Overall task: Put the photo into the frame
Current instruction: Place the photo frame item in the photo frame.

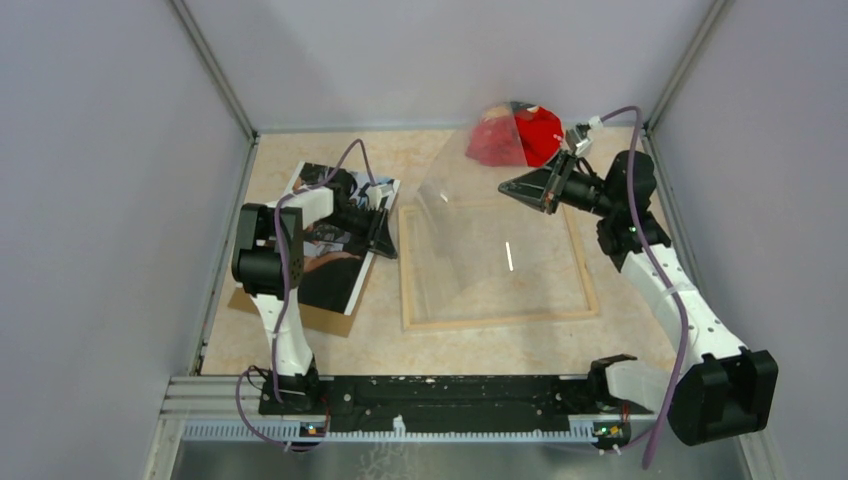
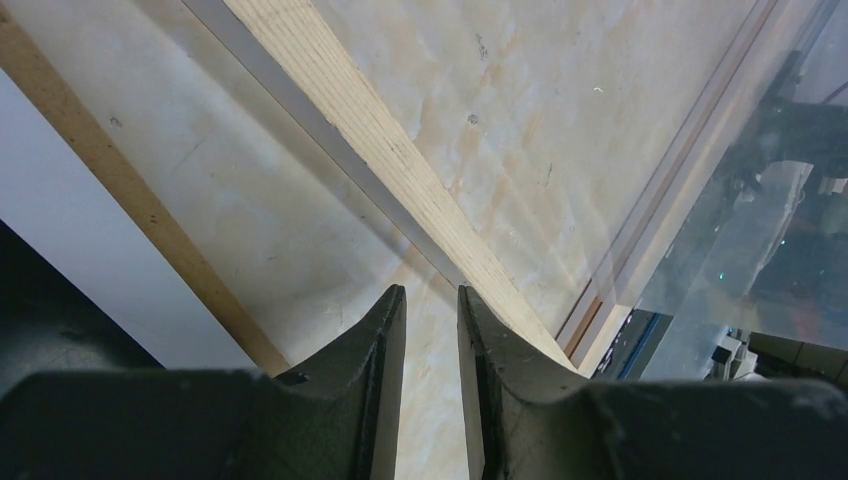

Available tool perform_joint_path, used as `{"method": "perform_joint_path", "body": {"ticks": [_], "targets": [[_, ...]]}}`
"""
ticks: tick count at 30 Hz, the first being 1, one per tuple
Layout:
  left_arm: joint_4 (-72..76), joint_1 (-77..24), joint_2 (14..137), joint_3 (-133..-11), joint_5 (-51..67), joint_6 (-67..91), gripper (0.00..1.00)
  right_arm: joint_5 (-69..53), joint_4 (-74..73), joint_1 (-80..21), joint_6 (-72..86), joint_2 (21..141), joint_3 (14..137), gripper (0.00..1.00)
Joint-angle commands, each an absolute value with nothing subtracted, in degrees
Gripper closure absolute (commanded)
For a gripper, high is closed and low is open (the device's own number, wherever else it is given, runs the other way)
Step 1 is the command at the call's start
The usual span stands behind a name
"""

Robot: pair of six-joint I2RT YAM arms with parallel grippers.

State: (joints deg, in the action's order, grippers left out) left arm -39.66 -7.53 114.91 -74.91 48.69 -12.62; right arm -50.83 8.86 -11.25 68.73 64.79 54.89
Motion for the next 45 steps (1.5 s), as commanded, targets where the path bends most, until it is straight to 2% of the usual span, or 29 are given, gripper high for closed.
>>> {"method": "perform_joint_path", "body": {"ticks": [1,45], "targets": [[-39.8,-7.2,113.4,-75.2,50.9,-13.7,0.68,-50.9,13.9,-12.2,70.8,64.7,58.3,1.0],[-39.1,-7.2,113.7,-74.1,51.5,-13.4,0.7,-46.0,17.2,-16.6,69.2,65.6,54.2,1.0]]}}
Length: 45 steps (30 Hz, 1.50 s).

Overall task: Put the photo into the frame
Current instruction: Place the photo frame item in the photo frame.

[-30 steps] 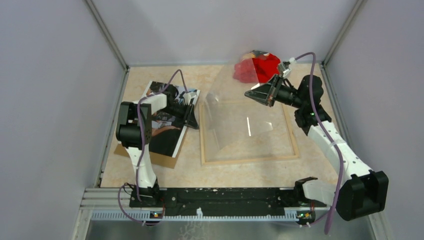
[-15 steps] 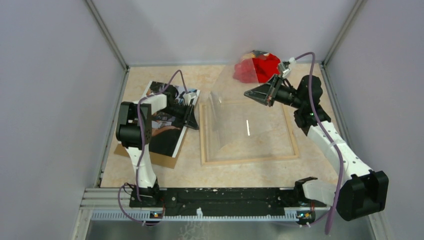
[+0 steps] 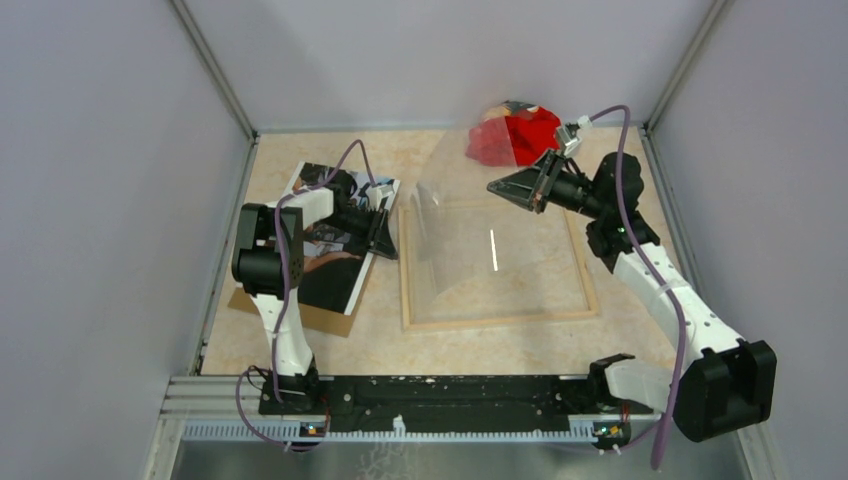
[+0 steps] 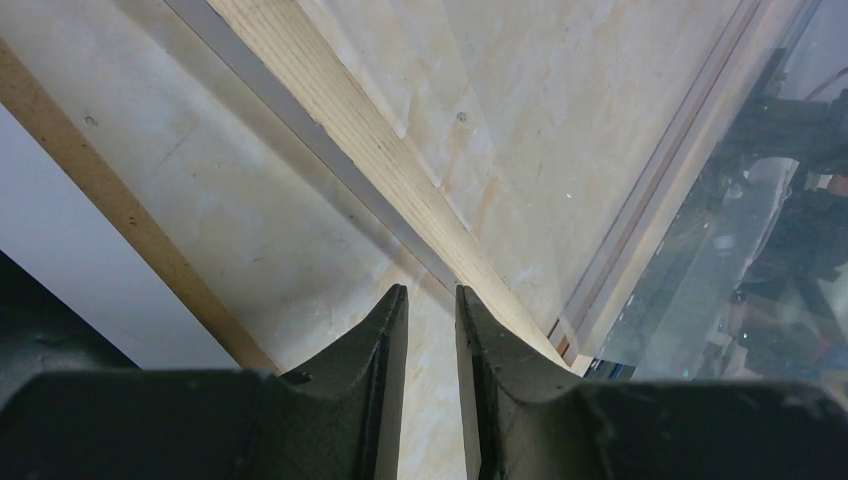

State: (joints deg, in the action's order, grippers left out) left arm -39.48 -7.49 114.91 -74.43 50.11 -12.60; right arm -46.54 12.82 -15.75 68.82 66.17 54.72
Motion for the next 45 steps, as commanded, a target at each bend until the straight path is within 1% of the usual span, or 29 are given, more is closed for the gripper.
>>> {"method": "perform_joint_path", "body": {"ticks": [1,45], "targets": [[-39.1,-7.2,113.7,-74.1,51.5,-13.3,0.7,-45.9,17.3,-16.6,69.3,65.6,54.1,1.0],[-38.9,-7.2,114.1,-73.9,51.9,-13.5,0.71,-43.7,20.3,-19.7,70.0,66.9,51.3,1.0]]}}
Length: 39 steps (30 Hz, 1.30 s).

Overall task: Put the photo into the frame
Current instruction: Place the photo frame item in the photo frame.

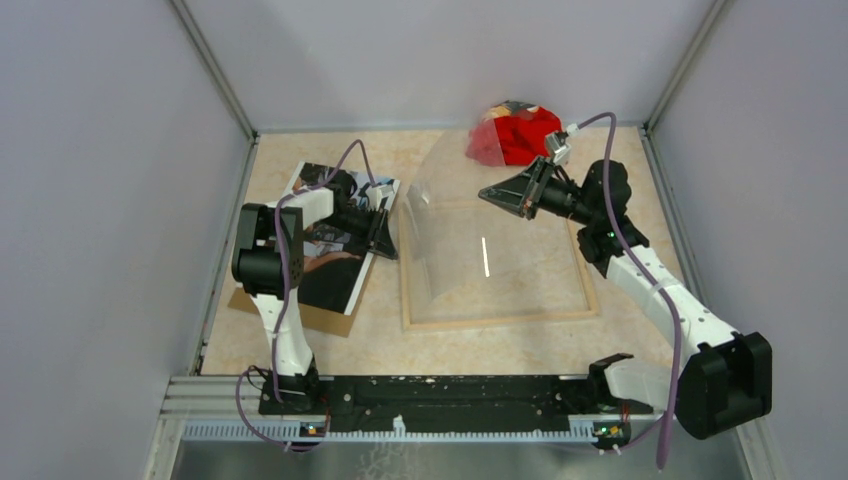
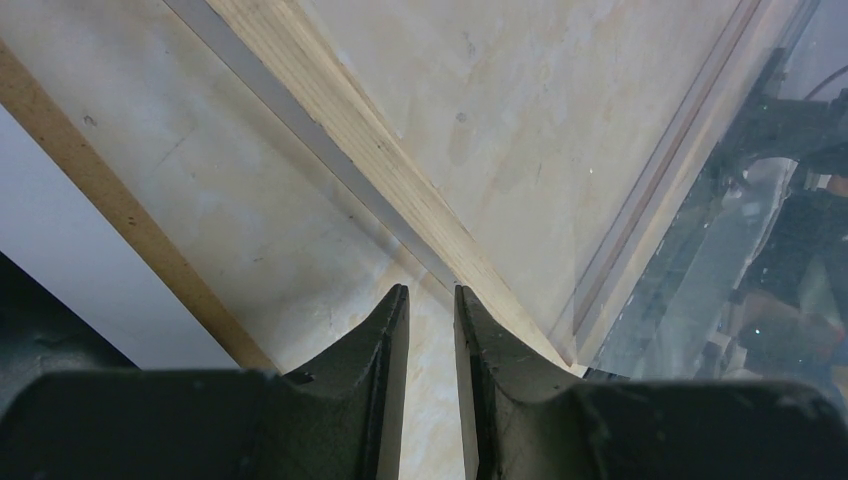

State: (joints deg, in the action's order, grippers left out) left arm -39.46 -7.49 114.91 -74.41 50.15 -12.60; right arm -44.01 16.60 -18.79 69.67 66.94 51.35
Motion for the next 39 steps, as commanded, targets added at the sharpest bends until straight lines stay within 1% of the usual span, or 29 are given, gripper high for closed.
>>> {"method": "perform_joint_path", "body": {"ticks": [1,16,25,32,39], "targets": [[-39.0,-7.2,114.1,-73.9,51.9,-13.6,0.71,-43.7,20.3,-19.8,70.0,66.8,51.2,1.0],[-38.9,-7.1,114.2,-73.9,52.1,-13.5,0.71,-43.1,18.0,-19.8,68.4,66.9,51.3,1.0],[-38.9,-7.1,114.2,-73.9,52.0,-13.5,0.71,-41.6,12.7,-19.2,65.5,64.6,50.4,1.0],[-39.0,-7.1,114.3,-73.8,52.0,-13.5,0.71,-43.4,9.8,-15.8,64.2,63.4,49.8,1.0],[-38.9,-7.1,114.2,-73.7,52.2,-13.4,0.71,-48.9,5.9,-10.8,61.3,64.4,52.6,1.0]]}}
